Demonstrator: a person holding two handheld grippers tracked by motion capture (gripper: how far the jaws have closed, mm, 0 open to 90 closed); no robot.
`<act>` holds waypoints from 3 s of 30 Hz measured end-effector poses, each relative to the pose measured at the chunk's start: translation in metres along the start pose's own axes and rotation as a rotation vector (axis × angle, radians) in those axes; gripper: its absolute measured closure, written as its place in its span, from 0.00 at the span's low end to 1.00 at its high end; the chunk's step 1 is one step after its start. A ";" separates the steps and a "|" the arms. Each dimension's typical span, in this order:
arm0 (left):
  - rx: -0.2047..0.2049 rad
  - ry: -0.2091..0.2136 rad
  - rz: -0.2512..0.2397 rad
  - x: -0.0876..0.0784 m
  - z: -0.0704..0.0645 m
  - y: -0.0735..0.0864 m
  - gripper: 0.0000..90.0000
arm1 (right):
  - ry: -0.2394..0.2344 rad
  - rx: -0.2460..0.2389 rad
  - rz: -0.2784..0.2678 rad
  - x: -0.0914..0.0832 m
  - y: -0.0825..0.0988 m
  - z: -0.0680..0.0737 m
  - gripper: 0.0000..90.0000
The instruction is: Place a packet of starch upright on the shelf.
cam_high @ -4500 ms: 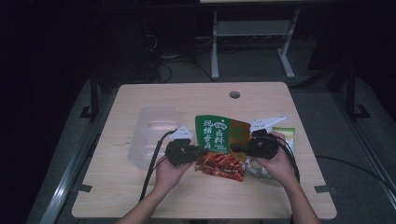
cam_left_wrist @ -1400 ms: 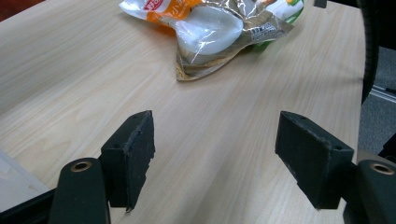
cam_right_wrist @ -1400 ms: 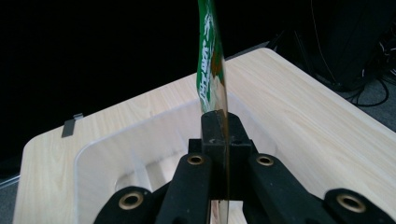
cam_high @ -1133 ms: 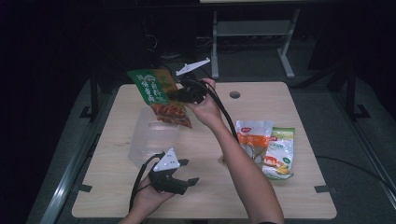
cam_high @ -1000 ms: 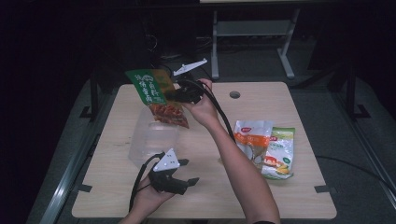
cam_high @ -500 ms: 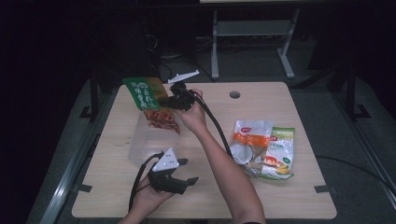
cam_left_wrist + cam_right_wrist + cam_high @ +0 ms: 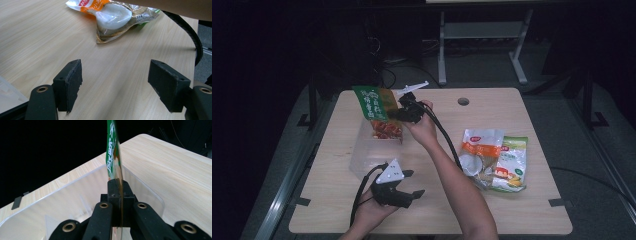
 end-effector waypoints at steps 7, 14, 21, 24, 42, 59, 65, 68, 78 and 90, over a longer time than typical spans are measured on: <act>-0.001 0.000 -0.001 0.001 0.000 0.000 0.30 | -0.009 0.007 0.014 -0.004 0.000 -0.002 0.91; -0.001 0.000 0.005 0.002 0.001 0.000 0.30 | -0.001 0.006 0.031 -0.020 -0.003 -0.007 0.73; 0.005 -0.001 0.012 0.003 0.001 0.001 0.30 | 0.006 0.002 0.052 -0.035 0.001 -0.008 0.66; 0.002 -0.002 0.013 0.003 0.000 0.001 0.30 | 0.016 0.013 0.059 -0.047 0.005 -0.012 0.65; 0.014 -0.001 0.026 0.005 0.000 0.001 0.30 | 0.032 0.037 0.071 -0.100 0.028 -0.017 0.62; 0.008 0.000 0.025 0.006 -0.001 0.001 0.29 | 0.041 0.044 0.102 -0.131 0.048 -0.016 0.59; 0.006 -0.004 0.023 0.005 0.000 0.001 0.29 | 0.044 0.062 0.125 -0.140 0.059 -0.017 0.57; 0.004 -0.006 0.012 0.006 -0.001 0.001 0.29 | 0.054 0.078 0.135 -0.148 0.066 -0.019 0.56; 0.005 -0.004 0.020 0.006 -0.001 0.001 0.29 | 0.092 0.116 0.140 -0.175 0.083 -0.026 0.55; 0.006 -0.003 0.023 0.008 -0.001 0.000 0.29 | 0.123 0.143 0.161 -0.193 0.101 -0.033 0.52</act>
Point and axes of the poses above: each handheld gripper's, and its own axes: x roughly forward along the jaws, y roughly out of its underside, z roughly to its left, the point moved 1 cm from there along x, roughly forward along the jaws
